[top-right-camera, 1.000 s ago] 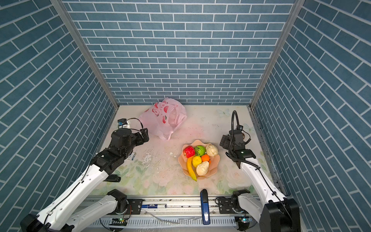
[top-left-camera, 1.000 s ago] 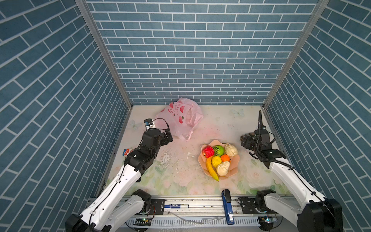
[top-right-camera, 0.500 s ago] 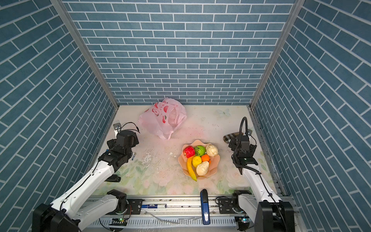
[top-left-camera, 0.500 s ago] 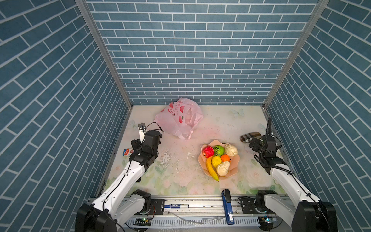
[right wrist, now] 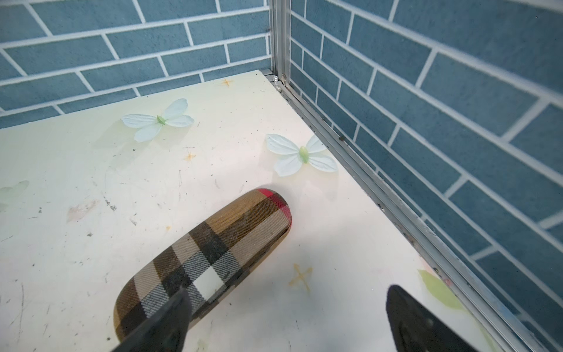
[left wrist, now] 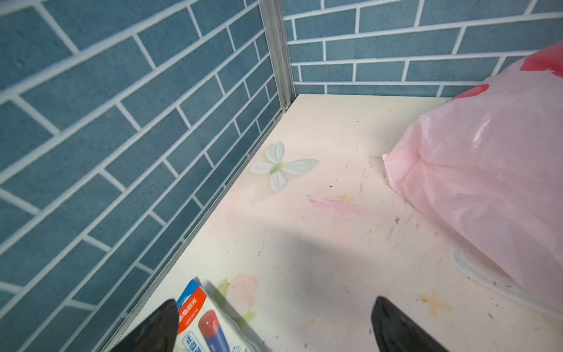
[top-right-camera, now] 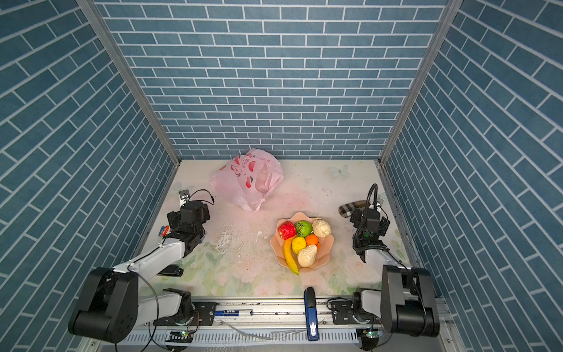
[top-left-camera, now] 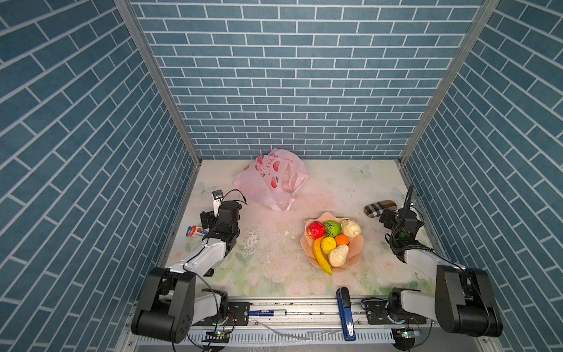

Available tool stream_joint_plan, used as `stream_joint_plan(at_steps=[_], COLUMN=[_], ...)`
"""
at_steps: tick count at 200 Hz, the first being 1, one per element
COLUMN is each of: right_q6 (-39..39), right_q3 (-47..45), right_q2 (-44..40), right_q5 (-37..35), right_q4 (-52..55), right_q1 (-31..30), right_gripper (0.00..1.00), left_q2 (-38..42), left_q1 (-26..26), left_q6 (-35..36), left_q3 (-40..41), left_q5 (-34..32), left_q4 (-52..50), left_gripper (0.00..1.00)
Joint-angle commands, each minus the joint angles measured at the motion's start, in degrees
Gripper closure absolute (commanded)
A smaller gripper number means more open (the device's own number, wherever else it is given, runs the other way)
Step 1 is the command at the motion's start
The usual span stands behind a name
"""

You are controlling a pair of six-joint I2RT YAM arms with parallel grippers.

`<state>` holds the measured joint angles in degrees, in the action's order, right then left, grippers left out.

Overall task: Take fruits out of the plastic bag
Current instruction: Reset both arms

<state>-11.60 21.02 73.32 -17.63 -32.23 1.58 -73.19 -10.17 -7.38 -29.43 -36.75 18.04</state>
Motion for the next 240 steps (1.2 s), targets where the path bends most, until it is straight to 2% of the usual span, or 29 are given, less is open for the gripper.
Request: stream_joint_plan(at_steps=[1,27,39,79,111,122,134,160,174,189,198,240], right_q6=[3.38,3.67,4.06,4.54,5.22,4.98,5.41,6.42,7.38,7.64,7.71,7.73], right_q3=[-1.74,-2.88,-4.10,-5.94,-6.25,-5.66,-5.85,-3.96,-1.09,1.19,1.03,1.05], right_q2=[2.65,6.55,8.45,11.83,15.26,14.07,14.98,14.63,14.66,15.00,14.90,14.92], right_q5=[2.32,4.73,6.18,8.02,9.78,9.64,10.47,13.20,15.39,15.68,15.73,15.61], right_q4=[-10.66,-17.65,-22.03,-28.38,-32.55,-29.48,-31.40,-27.58,-22.07,-17.74,-18.01,-17.96], right_q1=[0.44,1.26,1.31,1.40,1.49,1.49,1.49,1.49,1.49,1.49,1.49,1.49], right_gripper=[0.01,0.01,0.01,0.01,0.01,0.01,0.01,0.01,0.01,0.01,0.01,0.01], left_q2=[-3.98,-8.05,-7.66,-10.84,-10.80,-11.86,-11.59,-15.91,-13.89,-15.07,-14.22,-14.66], left_q1=[0.70,0.73,0.88,1.57,1.90,1.91,1.96,2.18,2.80,2.97,3.05,3.50], left_q6=[5.50,8.51,8.64,11.74,11.50,12.14,11.96,13.58,11.99,12.19,11.45,10.98], left_q3=[0.08,2.46,2.44,11.81,11.98,11.34,11.15,11.45,10.55,11.08,10.27,9.18], left_q5=[2.49,4.17,6.03,9.63,12.15,12.96,13.47,15.69,16.76,16.20,15.95,16.12], left_q4=[8.35,16.96,16.49,38.85,38.17,38.21,37.40,42.60,37.09,40.43,37.24,35.63], left_gripper=[0.01,0.01,0.01,0.01,0.01,0.01,0.01,0.01,0.01,0.01,0.01,0.01])
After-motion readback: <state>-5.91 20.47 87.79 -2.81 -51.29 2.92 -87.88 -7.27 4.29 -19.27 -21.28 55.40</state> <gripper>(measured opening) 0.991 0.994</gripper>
